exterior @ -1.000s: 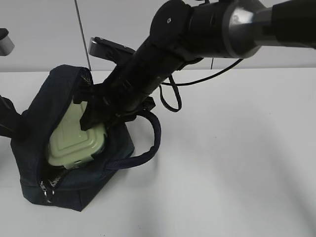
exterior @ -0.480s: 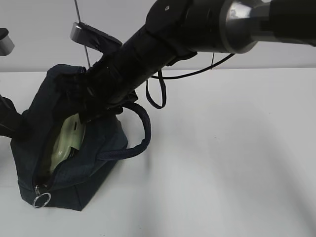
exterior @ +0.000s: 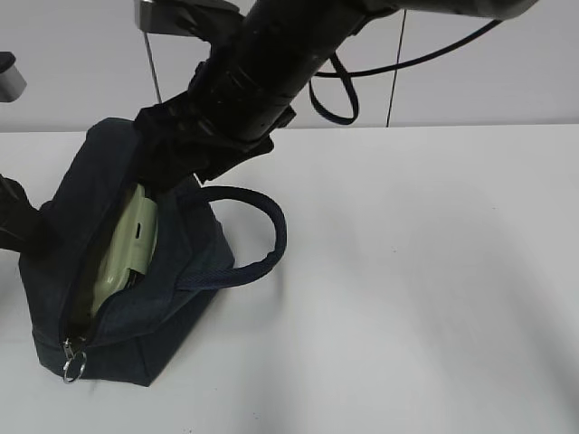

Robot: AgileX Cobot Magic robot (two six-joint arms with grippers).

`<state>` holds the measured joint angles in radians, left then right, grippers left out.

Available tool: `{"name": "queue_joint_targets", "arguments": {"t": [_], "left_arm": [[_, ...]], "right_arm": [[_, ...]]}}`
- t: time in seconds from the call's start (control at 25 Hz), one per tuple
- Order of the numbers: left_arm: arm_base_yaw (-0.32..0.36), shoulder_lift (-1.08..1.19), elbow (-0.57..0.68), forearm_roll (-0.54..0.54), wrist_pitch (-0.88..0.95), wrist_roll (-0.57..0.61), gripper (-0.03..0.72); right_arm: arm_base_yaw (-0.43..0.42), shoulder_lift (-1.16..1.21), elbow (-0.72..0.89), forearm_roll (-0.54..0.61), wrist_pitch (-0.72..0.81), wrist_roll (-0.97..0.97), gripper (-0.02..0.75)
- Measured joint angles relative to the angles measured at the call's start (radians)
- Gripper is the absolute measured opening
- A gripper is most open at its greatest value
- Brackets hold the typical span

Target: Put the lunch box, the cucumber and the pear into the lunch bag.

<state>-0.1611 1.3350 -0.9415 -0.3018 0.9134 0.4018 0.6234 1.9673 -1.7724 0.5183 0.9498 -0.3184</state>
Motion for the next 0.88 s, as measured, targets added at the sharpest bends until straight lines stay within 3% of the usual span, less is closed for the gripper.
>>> {"name": "queue_joint_targets", "arguments": {"t": [0.24,0.4,0.88], "left_arm": [[0.000,-0.013,0.000,0.004,0.001,0.000,0.029],[0.000,-0.020,0.000,0.004,0.003,0.000,0.037],[0.000,-0.021,0.000,0.004,0.003,0.000,0.057]], "right_arm": [[0.021,-0.025,0.000,-0.103,0.069,0.058,0.484],[0.079,-0.010,0.000,-0.088,0.100,0.069,0.481],[0.078,0.020,0.000,-0.132,0.140,0.107,0.481]]}}
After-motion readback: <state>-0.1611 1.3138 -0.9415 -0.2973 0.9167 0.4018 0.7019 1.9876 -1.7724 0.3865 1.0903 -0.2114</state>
